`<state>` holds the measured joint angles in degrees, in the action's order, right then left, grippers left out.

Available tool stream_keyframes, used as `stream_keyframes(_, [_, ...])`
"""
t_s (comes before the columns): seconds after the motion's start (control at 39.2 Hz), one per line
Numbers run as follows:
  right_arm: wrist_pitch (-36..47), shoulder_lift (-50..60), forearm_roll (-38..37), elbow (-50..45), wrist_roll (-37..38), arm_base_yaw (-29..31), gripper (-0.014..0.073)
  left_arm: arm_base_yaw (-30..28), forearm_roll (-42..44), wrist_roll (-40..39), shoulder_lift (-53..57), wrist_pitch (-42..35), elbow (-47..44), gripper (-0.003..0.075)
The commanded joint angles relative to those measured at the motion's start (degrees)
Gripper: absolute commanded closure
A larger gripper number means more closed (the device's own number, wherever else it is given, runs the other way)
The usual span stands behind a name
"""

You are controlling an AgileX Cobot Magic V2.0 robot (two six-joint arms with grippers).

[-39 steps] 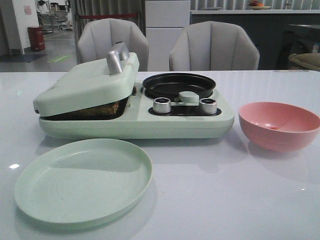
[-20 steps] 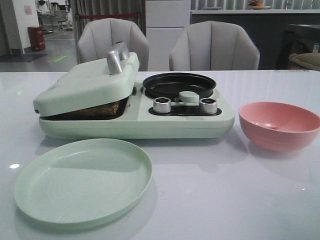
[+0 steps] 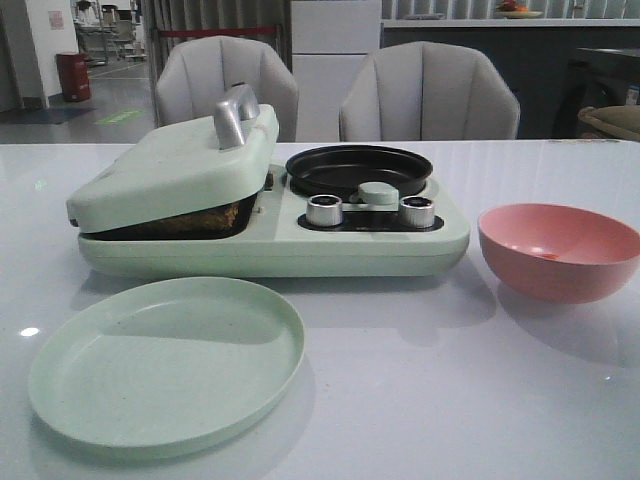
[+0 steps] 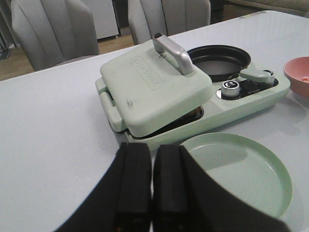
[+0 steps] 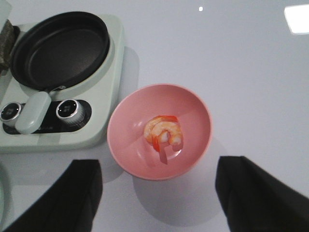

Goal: Make breakfast with bread and shrimp
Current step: 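Release the lid handle and withdraw the left gripper, then move the right gripper down into the pink bowl toward the shrimp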

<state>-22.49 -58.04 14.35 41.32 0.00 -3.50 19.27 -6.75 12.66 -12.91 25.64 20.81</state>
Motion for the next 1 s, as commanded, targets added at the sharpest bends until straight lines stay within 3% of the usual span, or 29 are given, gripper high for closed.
stream_keyframes(0.0, [1.92,-5.85,1.86,5.82,0.00,1.18,0.0012,0.47,-0.30,-0.72,-0.47,-4.12,1.59,0.0606])
stream_keyframes(0.33, [-2.88,-23.64,1.86,17.62,-0.32,6.04,0.0012,0.47,-0.30,-0.72,-0.47,-4.12,1.59,0.0606])
stream_keyframes(0.89, [-7.05,-44.01,0.94,28.39,-3.23,6.17,0.0013,0.47,-0.30,-0.72,-0.47,-4.12,1.59,0.0606])
stream_keyframes(0.97, [-7.86,-45.90,0.94,29.85,-3.23,6.17,0.0057,0.47,-0.30,-0.72,-0.47,-4.12,1.59,0.0606])
